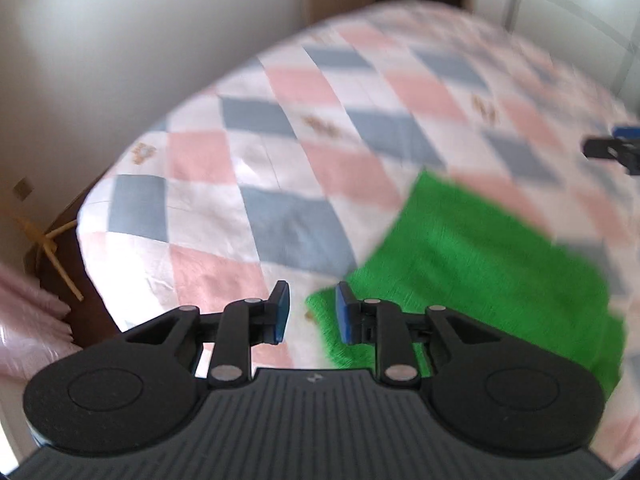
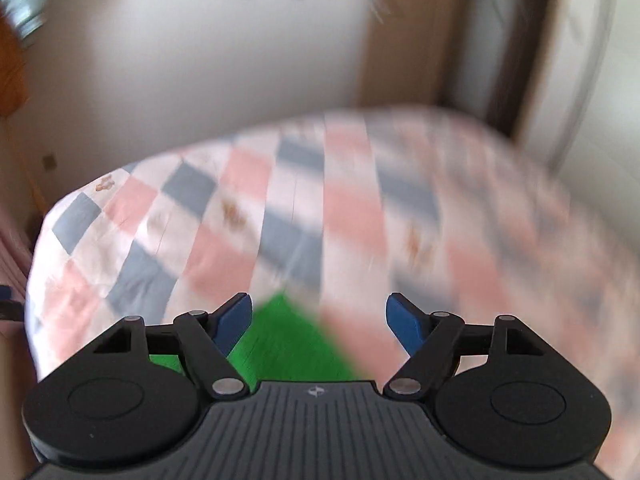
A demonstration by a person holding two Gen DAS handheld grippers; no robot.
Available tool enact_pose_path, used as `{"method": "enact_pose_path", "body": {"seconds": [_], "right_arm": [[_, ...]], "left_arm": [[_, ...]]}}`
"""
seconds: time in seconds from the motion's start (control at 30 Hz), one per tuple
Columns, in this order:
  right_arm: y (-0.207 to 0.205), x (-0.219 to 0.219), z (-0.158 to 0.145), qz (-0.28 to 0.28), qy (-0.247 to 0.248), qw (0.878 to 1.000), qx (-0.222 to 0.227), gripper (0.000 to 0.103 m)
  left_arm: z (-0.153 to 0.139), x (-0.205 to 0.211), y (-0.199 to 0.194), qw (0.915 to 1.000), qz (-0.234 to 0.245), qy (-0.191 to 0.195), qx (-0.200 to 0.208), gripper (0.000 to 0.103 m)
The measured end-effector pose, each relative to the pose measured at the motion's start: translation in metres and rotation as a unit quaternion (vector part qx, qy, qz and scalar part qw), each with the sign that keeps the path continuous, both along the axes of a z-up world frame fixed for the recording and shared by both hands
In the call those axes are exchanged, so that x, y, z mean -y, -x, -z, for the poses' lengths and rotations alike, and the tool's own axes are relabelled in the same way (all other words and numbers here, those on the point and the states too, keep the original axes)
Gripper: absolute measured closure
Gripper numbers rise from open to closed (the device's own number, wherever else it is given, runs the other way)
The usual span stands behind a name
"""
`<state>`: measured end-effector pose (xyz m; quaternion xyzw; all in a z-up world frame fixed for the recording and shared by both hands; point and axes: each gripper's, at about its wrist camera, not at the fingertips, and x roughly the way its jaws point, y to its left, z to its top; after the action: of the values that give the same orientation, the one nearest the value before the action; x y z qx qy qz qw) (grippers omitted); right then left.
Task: Fold clothes
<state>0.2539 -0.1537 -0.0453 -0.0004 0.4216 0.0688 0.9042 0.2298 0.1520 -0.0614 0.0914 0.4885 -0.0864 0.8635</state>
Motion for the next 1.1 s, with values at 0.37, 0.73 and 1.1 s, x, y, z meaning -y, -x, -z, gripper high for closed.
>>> {"method": "enact_pose_path", "body": {"seconds": [0.37, 0.73, 1.1], "right_arm": [[0.241, 0.06, 0.148, 0.366, -0.262, 0.86, -0.241, 0.027], [0.339, 0.042, 0.223, 0.584, -0.419, 0.677, -0.16, 0.027], [0.271, 0.07, 0.125, 0.531, -0.304, 0.79, -0.052, 0.087]], "left_arm": [[0.142, 0.001, -0.071, 0.9785, 0.11, -0.025, -0.173, 0.066], [0.198, -0.011, -0.099, 0.9599, 0.03, 0.06, -0.272, 0.065], [0.135, 0.008, -0.081, 0.9736, 0.128, 0.037, -0.186, 0.098]]}}
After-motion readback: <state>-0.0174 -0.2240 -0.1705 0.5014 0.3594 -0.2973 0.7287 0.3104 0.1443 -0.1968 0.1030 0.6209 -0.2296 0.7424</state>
